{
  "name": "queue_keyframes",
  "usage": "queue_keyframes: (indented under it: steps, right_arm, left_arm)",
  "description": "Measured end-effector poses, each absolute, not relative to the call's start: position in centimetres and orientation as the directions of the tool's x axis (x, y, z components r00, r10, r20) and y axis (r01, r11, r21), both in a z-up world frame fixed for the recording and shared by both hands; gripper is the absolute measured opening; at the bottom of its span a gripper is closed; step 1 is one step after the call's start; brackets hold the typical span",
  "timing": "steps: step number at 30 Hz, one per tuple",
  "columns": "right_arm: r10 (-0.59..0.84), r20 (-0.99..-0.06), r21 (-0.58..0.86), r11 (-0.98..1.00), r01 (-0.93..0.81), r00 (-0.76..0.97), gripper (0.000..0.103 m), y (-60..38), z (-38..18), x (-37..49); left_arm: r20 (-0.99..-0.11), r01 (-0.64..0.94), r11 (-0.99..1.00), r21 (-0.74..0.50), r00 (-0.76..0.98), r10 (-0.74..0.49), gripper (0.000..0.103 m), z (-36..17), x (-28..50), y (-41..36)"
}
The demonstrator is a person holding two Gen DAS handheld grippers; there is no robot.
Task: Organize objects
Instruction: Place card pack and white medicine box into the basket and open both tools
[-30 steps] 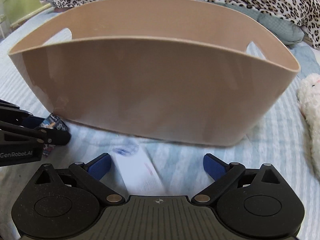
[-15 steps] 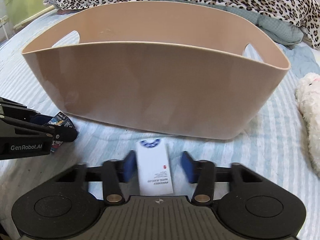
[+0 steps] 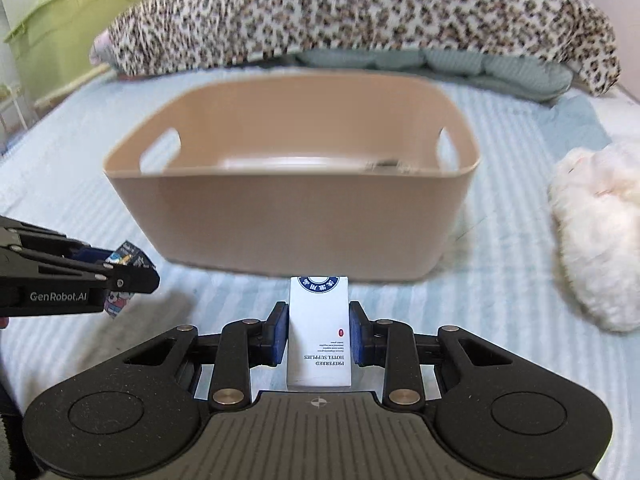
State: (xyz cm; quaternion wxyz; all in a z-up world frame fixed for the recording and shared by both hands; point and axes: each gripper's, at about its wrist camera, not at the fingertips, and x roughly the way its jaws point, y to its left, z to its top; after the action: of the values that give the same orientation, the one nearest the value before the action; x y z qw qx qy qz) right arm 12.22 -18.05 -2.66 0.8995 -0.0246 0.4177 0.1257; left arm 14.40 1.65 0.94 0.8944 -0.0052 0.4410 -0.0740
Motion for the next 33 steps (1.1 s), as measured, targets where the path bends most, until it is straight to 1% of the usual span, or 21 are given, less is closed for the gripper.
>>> queue_keyframes:
  steps: [9,12,18,25,33]
  right_arm:
    - [0.230,-0.632,0.084,0.970,-0.229,0.740,0.029,-20.1,3.6,11.8]
    - [0.232,-0.594,0.083,0.970,-0.228,0.770,0.029,-20.1,5.3,13.0]
    - [0.208,-0.553,0.075,0.977,-0.201,0.807,0.029,-20.1,6.9,15.2]
    - [0.195,-0.562,0.100,0.981,-0.168,0.804,0.029,-20.2,6.1,19.1]
    - [0.161,-0.631,0.102,0.987,-0.124,0.759,0.029,-19.8,2.5,23.6]
  left_arm:
    - [-0.702,0.141,0.988,-0.061,0.698,-0.143,0.025,5.5,14.3,1.4]
    - [-0.674,0.141,0.989,-0.052,0.726,-0.138,0.025,7.0,14.8,1.5]
    - [-0.647,0.120,0.992,-0.026,0.755,-0.109,0.025,8.3,17.8,1.3]
    - [-0.685,0.093,0.996,0.005,0.726,-0.064,0.025,6.5,22.8,0.9]
    - [-0.777,0.037,0.998,0.043,0.629,0.010,0.025,2.3,27.9,0.7]
